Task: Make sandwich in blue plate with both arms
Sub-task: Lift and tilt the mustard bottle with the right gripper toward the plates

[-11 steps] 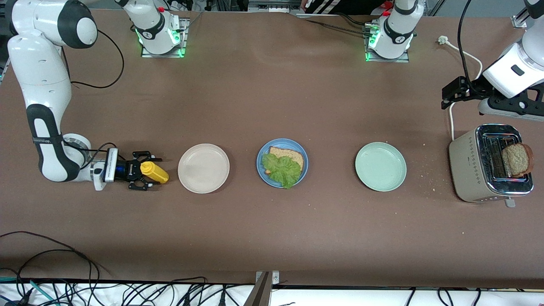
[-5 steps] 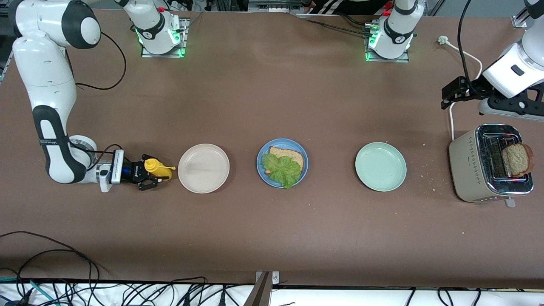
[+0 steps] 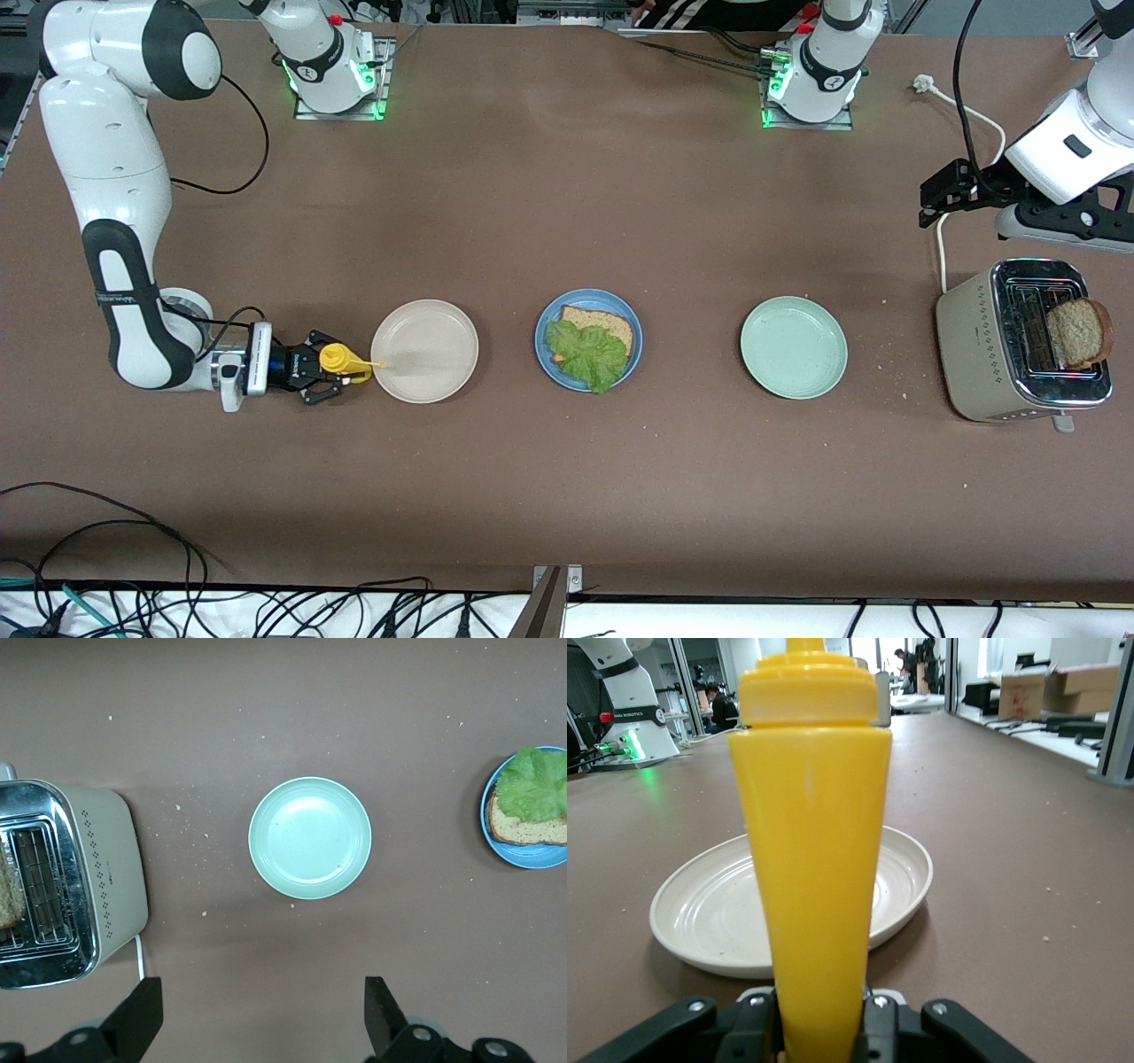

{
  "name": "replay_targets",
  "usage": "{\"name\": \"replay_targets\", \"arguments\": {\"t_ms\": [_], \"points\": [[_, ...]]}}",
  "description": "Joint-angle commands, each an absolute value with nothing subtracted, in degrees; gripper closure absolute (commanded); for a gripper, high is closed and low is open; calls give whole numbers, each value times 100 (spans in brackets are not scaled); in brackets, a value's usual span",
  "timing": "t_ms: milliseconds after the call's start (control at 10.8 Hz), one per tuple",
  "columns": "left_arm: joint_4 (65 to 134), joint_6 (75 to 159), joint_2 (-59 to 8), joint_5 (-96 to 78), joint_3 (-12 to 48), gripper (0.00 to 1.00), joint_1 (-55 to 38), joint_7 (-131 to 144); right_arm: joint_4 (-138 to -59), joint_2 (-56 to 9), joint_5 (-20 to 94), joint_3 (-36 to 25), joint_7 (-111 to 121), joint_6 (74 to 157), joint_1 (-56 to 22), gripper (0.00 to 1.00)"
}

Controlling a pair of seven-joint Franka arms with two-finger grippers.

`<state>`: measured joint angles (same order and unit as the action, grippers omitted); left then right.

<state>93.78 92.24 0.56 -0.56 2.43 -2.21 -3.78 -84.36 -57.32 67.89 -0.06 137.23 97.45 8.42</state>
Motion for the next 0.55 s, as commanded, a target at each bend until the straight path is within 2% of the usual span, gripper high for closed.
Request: {"name": "replay_targets", "arguments": {"t_ms": [0,462], "points": [[9281,9141,44,9,264,0,-220,-387,-8438,-5327,6076,-18,12738,9913,800,93],[9281,9141,44,9,264,0,-220,-387,-8166,-4800,4942,-26,11473,10195,537,93]]}}
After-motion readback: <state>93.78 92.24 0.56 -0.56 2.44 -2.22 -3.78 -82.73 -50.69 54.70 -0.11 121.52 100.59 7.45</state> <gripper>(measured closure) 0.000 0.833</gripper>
